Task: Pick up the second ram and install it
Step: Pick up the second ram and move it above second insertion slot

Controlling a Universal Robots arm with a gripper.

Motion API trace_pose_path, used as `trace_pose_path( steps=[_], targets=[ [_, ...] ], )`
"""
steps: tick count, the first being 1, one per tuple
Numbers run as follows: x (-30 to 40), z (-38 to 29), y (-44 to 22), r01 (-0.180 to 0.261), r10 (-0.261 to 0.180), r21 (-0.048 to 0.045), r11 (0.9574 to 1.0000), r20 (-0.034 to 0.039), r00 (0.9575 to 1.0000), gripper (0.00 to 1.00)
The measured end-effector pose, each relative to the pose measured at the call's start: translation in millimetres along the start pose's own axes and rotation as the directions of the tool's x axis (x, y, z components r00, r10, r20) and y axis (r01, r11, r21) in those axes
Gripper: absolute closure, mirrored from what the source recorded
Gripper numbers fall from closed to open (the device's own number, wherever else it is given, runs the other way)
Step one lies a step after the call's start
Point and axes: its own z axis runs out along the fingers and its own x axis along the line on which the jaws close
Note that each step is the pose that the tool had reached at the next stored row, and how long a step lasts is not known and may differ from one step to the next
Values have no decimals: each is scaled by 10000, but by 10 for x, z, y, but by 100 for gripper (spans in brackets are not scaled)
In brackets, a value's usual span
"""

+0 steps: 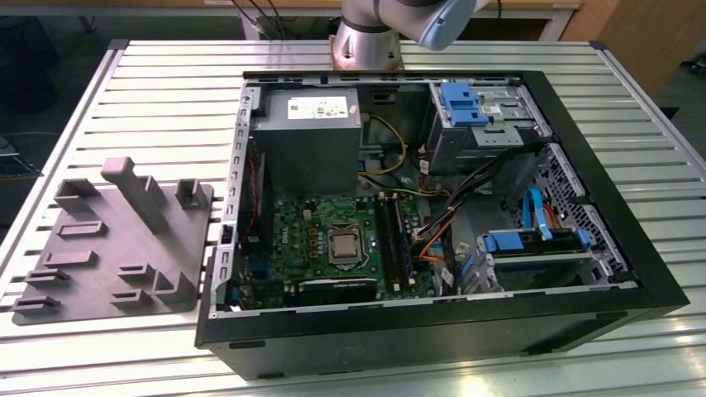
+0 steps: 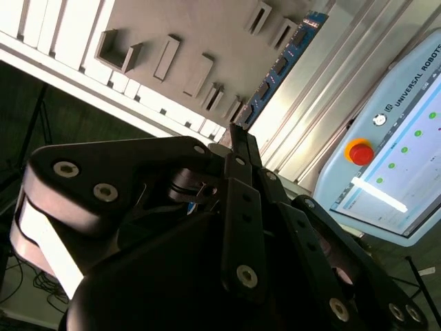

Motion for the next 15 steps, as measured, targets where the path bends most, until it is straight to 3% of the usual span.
trace_pose_path(
  steps=[15],
  targets=[
    [-4, 6, -241, 0, 0, -1, 10000, -1, 10000, 88]
  ],
)
